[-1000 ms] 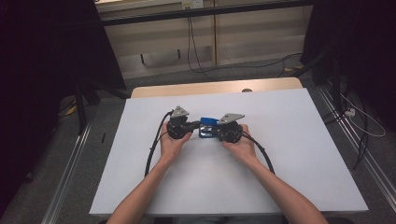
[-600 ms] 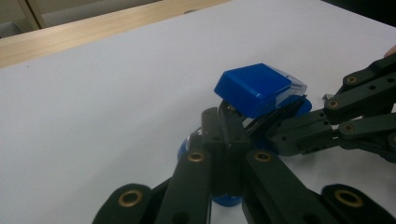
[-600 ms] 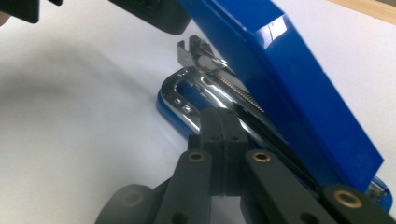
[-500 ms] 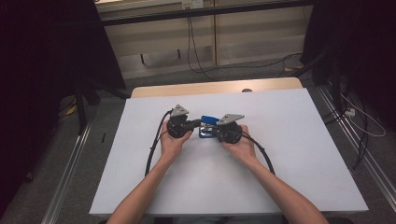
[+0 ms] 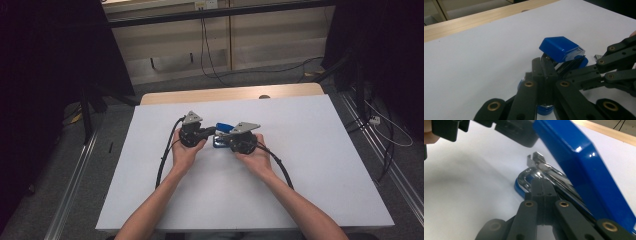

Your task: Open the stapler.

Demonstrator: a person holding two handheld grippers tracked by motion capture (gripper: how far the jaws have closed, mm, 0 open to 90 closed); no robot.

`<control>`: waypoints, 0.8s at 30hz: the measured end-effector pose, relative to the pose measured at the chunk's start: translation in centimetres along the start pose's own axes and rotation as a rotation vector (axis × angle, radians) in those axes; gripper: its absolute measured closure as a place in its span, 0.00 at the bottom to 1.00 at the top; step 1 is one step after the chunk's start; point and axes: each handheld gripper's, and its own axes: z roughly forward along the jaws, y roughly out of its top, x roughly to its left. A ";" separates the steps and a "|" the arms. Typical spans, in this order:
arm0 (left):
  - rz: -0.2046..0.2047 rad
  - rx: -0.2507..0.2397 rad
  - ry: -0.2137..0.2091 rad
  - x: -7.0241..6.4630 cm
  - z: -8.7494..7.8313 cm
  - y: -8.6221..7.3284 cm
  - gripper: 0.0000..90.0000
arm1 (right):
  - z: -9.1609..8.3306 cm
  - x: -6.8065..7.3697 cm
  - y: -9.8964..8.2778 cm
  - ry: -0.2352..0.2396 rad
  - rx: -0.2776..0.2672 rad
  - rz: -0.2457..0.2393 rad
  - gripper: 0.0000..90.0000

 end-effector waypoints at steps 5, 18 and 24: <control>-0.008 -0.002 -0.005 0.2 0.1 -0.1 1.00 | 0.1 0.5 0.3 -0.038 -0.036 0.008 1.00; -0.006 -0.010 -0.011 0.2 0.0 0.2 1.00 | 0.8 1.0 1.1 -0.078 -0.087 0.018 1.00; -0.024 0.006 -0.020 0.6 0.2 -0.1 1.00 | 0.9 1.1 1.1 -0.094 -0.083 0.008 1.00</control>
